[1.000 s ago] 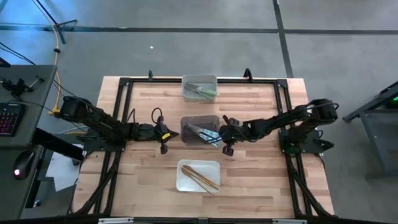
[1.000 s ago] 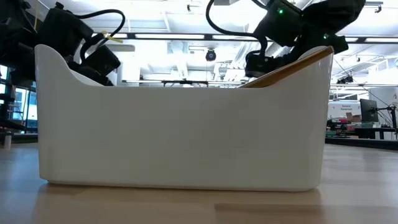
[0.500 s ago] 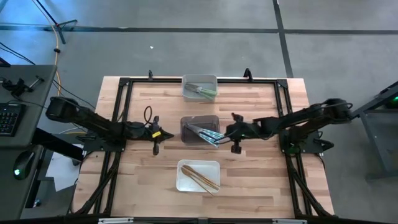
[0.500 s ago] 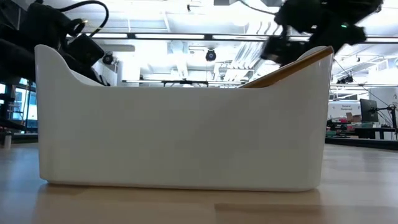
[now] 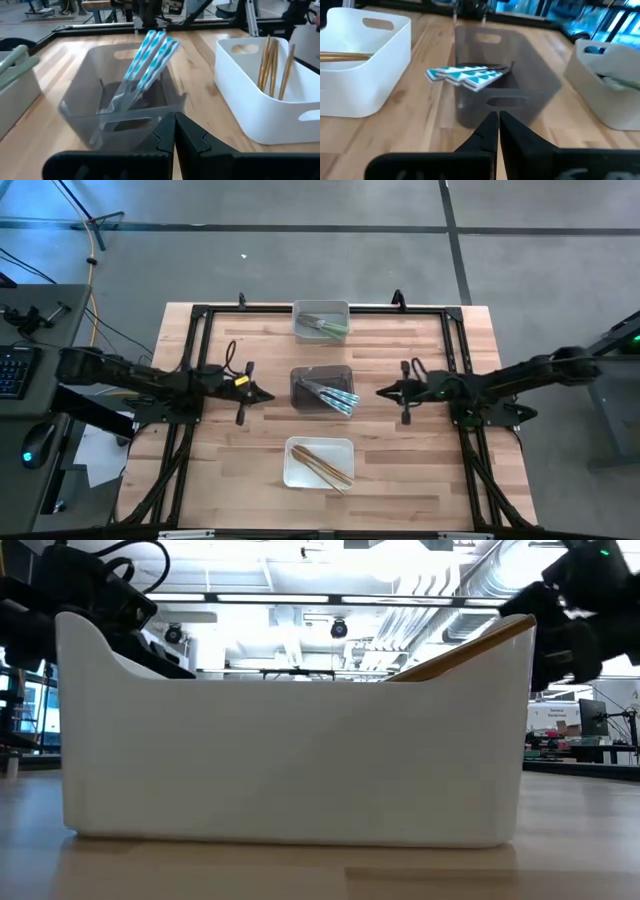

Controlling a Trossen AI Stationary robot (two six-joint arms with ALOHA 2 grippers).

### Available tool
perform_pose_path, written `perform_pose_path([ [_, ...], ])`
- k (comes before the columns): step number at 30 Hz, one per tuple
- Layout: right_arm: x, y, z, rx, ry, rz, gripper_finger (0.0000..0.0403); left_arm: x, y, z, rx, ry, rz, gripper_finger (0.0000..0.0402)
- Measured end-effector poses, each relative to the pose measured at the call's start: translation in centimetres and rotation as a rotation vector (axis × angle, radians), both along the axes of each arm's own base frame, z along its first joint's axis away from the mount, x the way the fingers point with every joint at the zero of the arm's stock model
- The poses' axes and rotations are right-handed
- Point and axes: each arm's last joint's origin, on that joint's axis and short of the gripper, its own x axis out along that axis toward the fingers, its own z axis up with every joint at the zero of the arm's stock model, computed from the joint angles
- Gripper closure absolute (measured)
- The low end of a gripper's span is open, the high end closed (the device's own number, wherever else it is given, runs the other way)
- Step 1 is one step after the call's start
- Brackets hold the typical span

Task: Sort silverware by color (type)
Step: Return to Home Position

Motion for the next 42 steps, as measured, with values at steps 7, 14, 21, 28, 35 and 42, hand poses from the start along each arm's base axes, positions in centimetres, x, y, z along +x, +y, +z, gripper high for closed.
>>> perform_pose_path([
  [7,-2.4,-0.4,-0.8,-0.020,-0.109,-0.022,0.0403,-0.5,0.9,0.6,0.014,-0.030,0.029,0.0401],
  [14,-2.9,-0.6,-0.4,-0.030,-0.120,-0.022,0.0403,-1.5,1.4,0.6,0.026,-0.030,0.067,0.0401],
  [21,-3.4,-1.1,0.4,-0.055,-0.170,-0.010,0.0403,-2.1,1.5,1.2,0.034,-0.066,0.082,0.0401],
  [28,-3.8,-1.7,1.0,-0.082,-0.224,0.001,0.0403,-3.1,1.3,1.7,0.046,-0.087,0.083,0.0401],
  [35,-4.1,-2.1,1.5,-0.084,-0.268,0.016,0.0403,-4.3,1.1,2.3,0.038,-0.131,0.091,0.0401],
  [42,-4.3,-2.6,1.7,-0.090,-0.281,0.019,0.0403,-5.5,1.0,2.7,0.040,-0.193,0.140,0.0401],
])
